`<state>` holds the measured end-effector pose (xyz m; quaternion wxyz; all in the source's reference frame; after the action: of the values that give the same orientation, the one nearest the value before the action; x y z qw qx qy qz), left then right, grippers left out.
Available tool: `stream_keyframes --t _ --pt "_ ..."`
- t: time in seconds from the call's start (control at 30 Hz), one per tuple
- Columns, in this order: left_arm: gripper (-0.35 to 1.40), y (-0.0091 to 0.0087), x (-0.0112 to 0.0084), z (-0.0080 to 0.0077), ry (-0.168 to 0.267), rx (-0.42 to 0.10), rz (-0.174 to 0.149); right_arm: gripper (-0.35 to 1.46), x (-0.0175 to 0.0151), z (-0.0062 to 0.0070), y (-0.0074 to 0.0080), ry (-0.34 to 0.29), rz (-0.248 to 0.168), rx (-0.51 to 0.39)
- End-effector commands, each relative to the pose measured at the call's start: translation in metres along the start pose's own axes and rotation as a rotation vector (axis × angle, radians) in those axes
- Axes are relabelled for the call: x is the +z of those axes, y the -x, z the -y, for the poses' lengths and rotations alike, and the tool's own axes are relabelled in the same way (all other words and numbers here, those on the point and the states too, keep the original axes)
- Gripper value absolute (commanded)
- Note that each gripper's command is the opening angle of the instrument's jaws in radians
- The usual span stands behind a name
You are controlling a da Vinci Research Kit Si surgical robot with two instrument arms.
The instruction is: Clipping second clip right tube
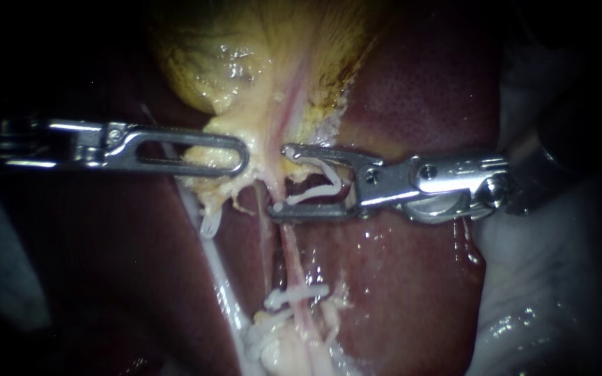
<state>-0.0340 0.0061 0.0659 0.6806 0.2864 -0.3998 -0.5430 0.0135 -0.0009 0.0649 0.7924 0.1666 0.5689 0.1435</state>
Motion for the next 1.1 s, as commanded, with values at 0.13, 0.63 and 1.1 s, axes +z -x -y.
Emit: stream_keyframes --t 0.13,0.63,1.1 --pt "-0.35 0.0000 0.0000 0.0000 0.000 0.000 0.000 0.48 -0.0002 0.0001 0.0000 -0.001 0.000 0.000" --pt "-0.35 0.0000 0.0000 0.0000 0.000 0.000 0.000 0.49 -0.0005 0.0017 -0.0005 -0.013 -0.004 0.044" --pt "-0.35 0.0000 0.0000 -0.0001 -0.001 0.000 0.000 0.48 -0.0012 0.0032 -0.0007 -0.029 -0.008 0.088"
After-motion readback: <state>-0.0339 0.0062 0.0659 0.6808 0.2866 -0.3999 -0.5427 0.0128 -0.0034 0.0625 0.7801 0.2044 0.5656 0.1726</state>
